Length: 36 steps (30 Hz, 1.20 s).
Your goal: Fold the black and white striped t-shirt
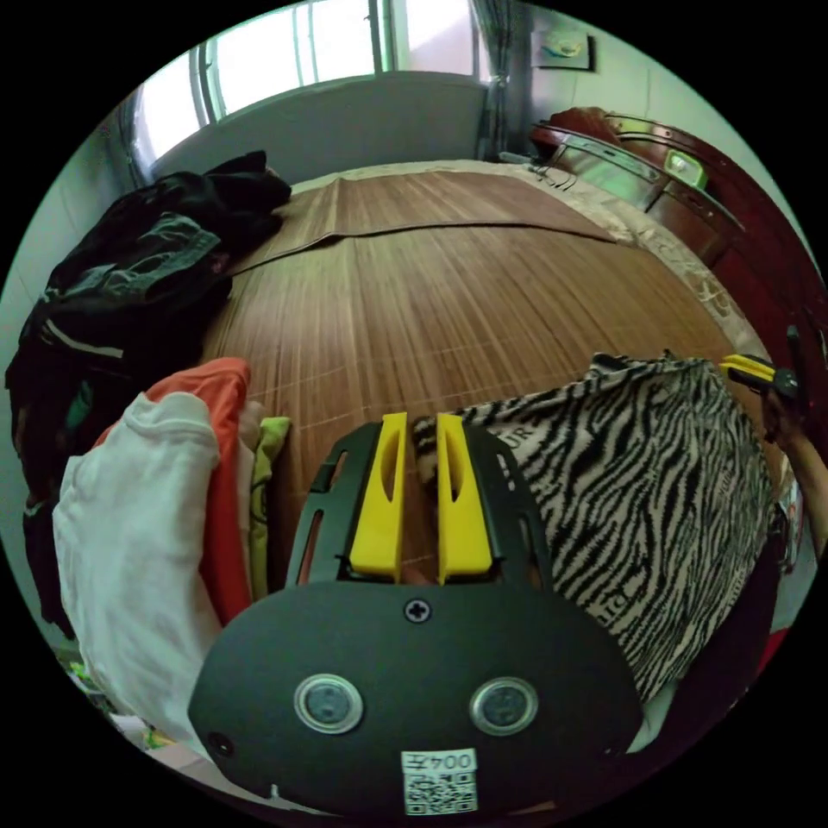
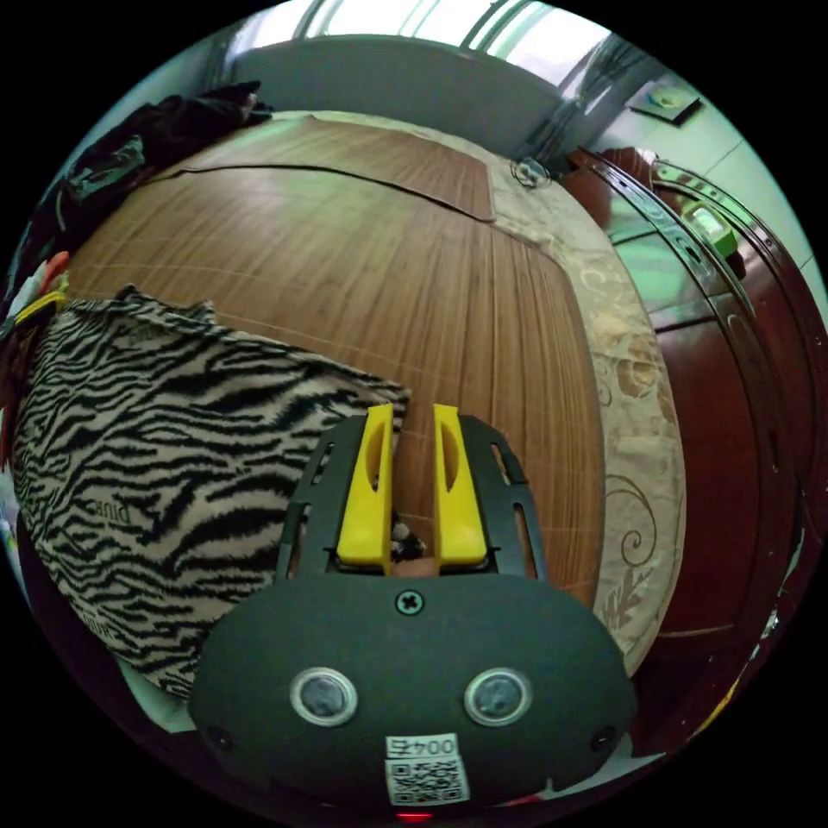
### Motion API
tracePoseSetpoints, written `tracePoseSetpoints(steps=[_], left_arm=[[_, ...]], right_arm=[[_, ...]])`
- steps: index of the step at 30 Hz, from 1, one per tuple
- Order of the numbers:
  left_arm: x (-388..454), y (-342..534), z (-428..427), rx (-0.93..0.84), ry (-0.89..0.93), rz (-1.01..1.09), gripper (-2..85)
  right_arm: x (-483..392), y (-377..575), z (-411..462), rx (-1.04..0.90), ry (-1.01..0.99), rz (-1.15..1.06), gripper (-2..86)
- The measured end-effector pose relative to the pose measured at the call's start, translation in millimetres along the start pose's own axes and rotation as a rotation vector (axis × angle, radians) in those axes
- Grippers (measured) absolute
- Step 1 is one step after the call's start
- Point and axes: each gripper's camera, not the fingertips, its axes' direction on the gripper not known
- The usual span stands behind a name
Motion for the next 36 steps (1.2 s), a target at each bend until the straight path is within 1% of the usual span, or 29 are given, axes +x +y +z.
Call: tracePoseSetpoints(steps=[3, 5, 7, 9, 10, 12, 13, 15, 18, 20, 22, 23, 25, 26, 27, 30, 32, 35, 36], left_arm=[[-20, 5, -11, 0.012, -0.073, -0.081, 2.2], [-36, 12, -26, 0.034, -0.087, -0.145, 2.1], [-55, 24, -54, 0.067, -0.012, -0.199, 1.6], [-59, 39, -84, 0.097, 0.058, -0.197, 1.2], [-59, 46, -95, 0.109, 0.085, -0.187, 1.1], [-49, 84, -136, 0.125, 0.23, -0.135, 0.8], [-39, 107, -150, 0.102, 0.308, -0.098, 0.6], [-19, 147, -167, 0.065, 0.364, -0.06, 0.4], [20, 208, -179, 0.024, 0.355, 0.024, 0.3], [39, 231, -172, -0.014, 0.326, 0.088, 0.3], [50, 250, -149, -0.113, 0.224, 0.126, 0.3], [49, 253, -142, -0.14, 0.21, 0.127, 0.3], [27, 255, -146, -0.129, 0.262, 0.036, 0.3], [22, 255, -150, -0.119, 0.26, 0.011, 0.2], [14, 257, -161, -0.07, 0.255, -0.026, 0.2], [-4, 270, -177, -0.016, 0.295, -0.119, 0.2], [-14, 286, -176, -0.012, 0.301, -0.176, 0.2], [-39, 303, -185, 0.041, 0.329, -0.3, 0.2], [-48, 308, -187, 0.053, 0.333, -0.35, 0.2]], right_arm=[[30, 4, 2, -0.013, -0.005, 0.112, 8.4], [58, 17, -11, 0.015, -0.077, 0.195, 8.4], [72, 33, -28, 0.046, -0.143, 0.222, 8.4], [76, 57, -49, 0.074, -0.197, 0.214, 8.2], [74, 76, -62, 0.079, -0.234, 0.198, 8.1], [68, 110, -78, 0.074, -0.306, 0.166, 7.8], [62, 135, -85, 0.059, -0.352, 0.142, 7.5], [53, 174, -90, 0.039, -0.392, 0.132, 7.0], [40, 230, -86, -0.011, -0.395, 0.134, 6.6], [42, 263, -77, -0.03, -0.404, 0.182, 6.4], [50, 281, -71, -0.024, -0.428, 0.224, 5.9], [54, 291, -67, -0.023, -0.424, 0.245, 5.3], [62, 303, -59, -0.04, -0.437, 0.277, 5.2], [67, 311, -54, -0.043, -0.473, 0.295, 5.2], [69, 315, -52, -0.042, -0.493, 0.303, 5.2], [82, 336, -39, -0.017, -0.594, 0.366, 5.4], [97, 351, -18, 0.002, -0.762, 0.473, 6.0], [113, 368, 12, 0.015, -0.944, 0.622, 7.1], [115, 371, 18, 0.007, -0.973, 0.65, 7.4]])
